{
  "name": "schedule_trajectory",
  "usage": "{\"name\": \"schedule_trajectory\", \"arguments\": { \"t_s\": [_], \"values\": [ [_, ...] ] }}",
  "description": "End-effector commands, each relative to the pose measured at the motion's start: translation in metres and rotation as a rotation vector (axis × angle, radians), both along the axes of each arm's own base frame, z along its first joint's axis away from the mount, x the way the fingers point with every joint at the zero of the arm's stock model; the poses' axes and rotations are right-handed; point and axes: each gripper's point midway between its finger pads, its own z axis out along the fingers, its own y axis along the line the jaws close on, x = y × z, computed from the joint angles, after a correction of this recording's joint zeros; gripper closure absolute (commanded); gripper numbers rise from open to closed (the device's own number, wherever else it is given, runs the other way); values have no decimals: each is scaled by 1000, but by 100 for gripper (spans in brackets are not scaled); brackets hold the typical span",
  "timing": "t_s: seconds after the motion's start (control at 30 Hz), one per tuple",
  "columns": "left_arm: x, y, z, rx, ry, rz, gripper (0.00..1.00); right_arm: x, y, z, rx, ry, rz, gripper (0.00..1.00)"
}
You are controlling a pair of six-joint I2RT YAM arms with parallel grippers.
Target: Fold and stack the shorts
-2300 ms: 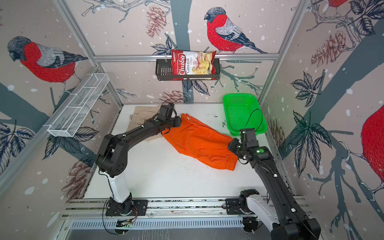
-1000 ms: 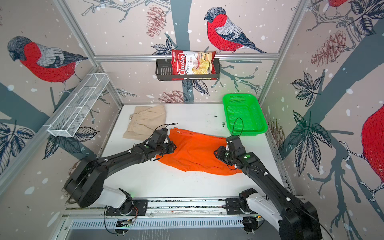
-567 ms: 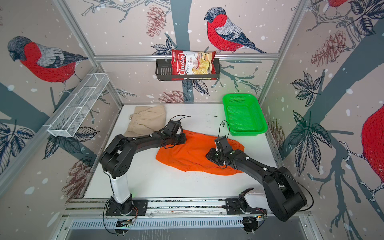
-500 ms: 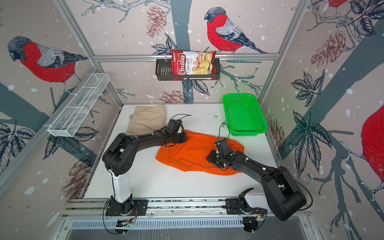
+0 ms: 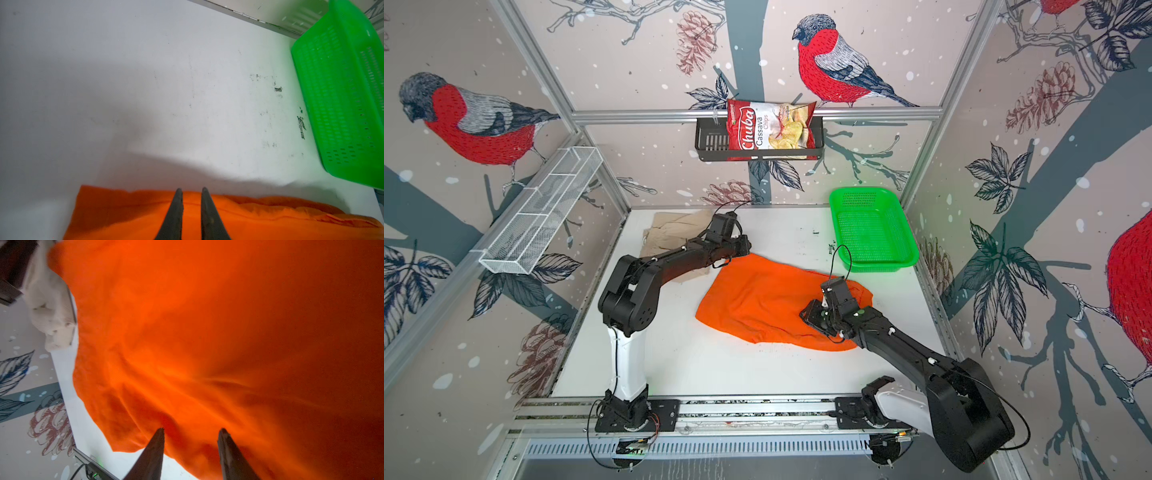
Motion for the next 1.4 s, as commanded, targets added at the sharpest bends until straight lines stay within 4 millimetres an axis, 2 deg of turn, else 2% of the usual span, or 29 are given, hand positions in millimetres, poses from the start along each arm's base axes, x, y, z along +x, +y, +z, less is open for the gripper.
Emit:
{"name": "schedule_trajectory", "arguments": {
  "t_s": [0.0, 0.07, 0.17, 0.27, 0.4, 0.53, 0.67, 0.87, 0.97, 1.07, 1.2, 1.27, 1.37],
  "values": [
    [-35, 0, 11, -40, 33, -43, 82, 32, 12, 23, 24, -96, -4, 55],
    [-69, 0, 11, -54, 62, -61, 83, 52, 24, 29, 31, -120, 16, 56],
    [-119, 2, -2, -52, 125, -84, 85, 79, 39, 32, 16, -142, 39, 57],
    [-155, 14, -23, -55, 196, -62, 88, 99, 50, 26, 13, -152, 63, 57],
    [-180, 36, -46, -20, 244, -18, 90, 117, 59, 7, -19, -137, 105, 57],
    [-194, 62, -70, 38, 292, 45, 93, 126, 52, -23, -76, -94, 104, 57],
    [-210, 85, -91, 52, 348, 102, 94, 123, 44, -43, -115, -56, 104, 57],
    [-238, 113, -110, 89, 419, 156, 95, 108, 38, -51, -129, -34, 89, 57],
    [-247, 126, -109, 101, 422, 194, 95, 97, 46, -49, -109, -35, 91, 57],
    [-245, 132, -96, 96, 388, 215, 95, 90, 61, -40, -90, -52, 105, 56],
    [-227, 123, -60, 56, 291, 185, 89, 95, 70, -10, -65, -115, 107, 55],
    [-216, 113, -38, 28, 230, 150, 86, 100, 67, 13, -65, -160, 107, 55],
    [-203, 97, -14, 4, 157, 99, 84, 101, 55, 33, -52, -196, 94, 55]
  ]
}}
